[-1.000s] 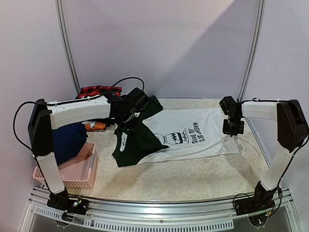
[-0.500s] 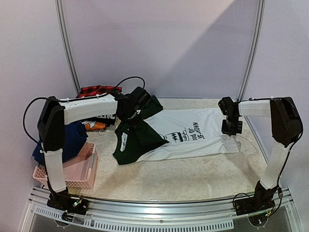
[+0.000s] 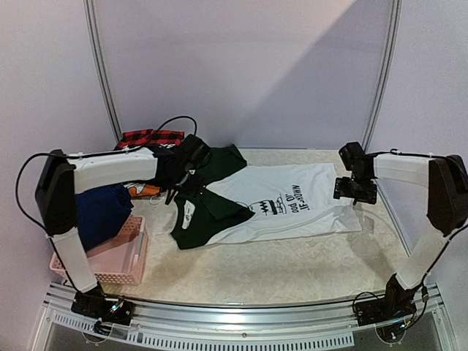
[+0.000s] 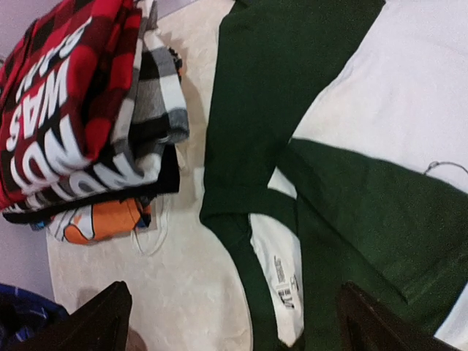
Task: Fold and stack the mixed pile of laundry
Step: Fold the flattened T-shirt at the center of the board, then adjust the 1/3-folded T-shirt at the center of the board.
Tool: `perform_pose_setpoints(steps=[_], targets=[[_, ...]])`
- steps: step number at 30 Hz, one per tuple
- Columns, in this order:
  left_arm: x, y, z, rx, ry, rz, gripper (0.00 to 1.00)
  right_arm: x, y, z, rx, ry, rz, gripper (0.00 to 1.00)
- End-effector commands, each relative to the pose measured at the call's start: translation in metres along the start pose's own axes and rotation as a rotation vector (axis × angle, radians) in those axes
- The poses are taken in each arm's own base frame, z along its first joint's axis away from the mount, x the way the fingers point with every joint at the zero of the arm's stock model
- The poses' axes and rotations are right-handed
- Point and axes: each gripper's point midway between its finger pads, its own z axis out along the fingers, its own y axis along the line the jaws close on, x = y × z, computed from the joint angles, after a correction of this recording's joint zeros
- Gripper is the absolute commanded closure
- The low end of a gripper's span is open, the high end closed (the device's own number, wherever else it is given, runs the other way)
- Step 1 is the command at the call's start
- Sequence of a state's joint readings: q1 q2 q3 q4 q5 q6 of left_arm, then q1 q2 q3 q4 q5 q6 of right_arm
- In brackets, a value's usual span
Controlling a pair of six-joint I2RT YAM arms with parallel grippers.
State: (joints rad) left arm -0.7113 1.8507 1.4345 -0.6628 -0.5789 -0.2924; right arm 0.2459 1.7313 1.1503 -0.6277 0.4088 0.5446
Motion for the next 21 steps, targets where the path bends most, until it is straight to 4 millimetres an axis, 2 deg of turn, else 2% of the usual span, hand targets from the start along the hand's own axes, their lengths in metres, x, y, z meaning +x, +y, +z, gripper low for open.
perform_pose_setpoints(steps=[1, 6, 8, 13, 17, 21], targets=[[0.038, -0.002, -0.016, 0.114, 0.01, -0.141, 0.02, 0.017, -0.004, -0.025, -0.133, -0.02, 0.067, 0.01], [0.099, -0.021, -0.023, 0.264, 0.059, -0.167, 0.15, 0.052, -0.002, -0.036, -0.285, -0.001, 0.106, 0.07], [0.112, -0.034, -0.028, 0.35, 0.067, -0.177, 0.19, 0.064, -0.003, -0.037, -0.313, 0.007, 0.118, 0.08], [0.134, -0.054, -0.027, 0.459, 0.103, -0.177, 0.33, 0.082, -0.012, -0.035, -0.318, 0.015, 0.13, 0.11], [0.144, -0.069, -0.021, 0.514, 0.131, -0.178, 0.44, 0.093, -0.018, -0.03, -0.298, 0.027, 0.127, 0.11], [0.15, -0.078, -0.018, 0.552, 0.151, -0.182, 0.5, 0.097, -0.021, -0.027, -0.287, 0.03, 0.123, 0.12]])
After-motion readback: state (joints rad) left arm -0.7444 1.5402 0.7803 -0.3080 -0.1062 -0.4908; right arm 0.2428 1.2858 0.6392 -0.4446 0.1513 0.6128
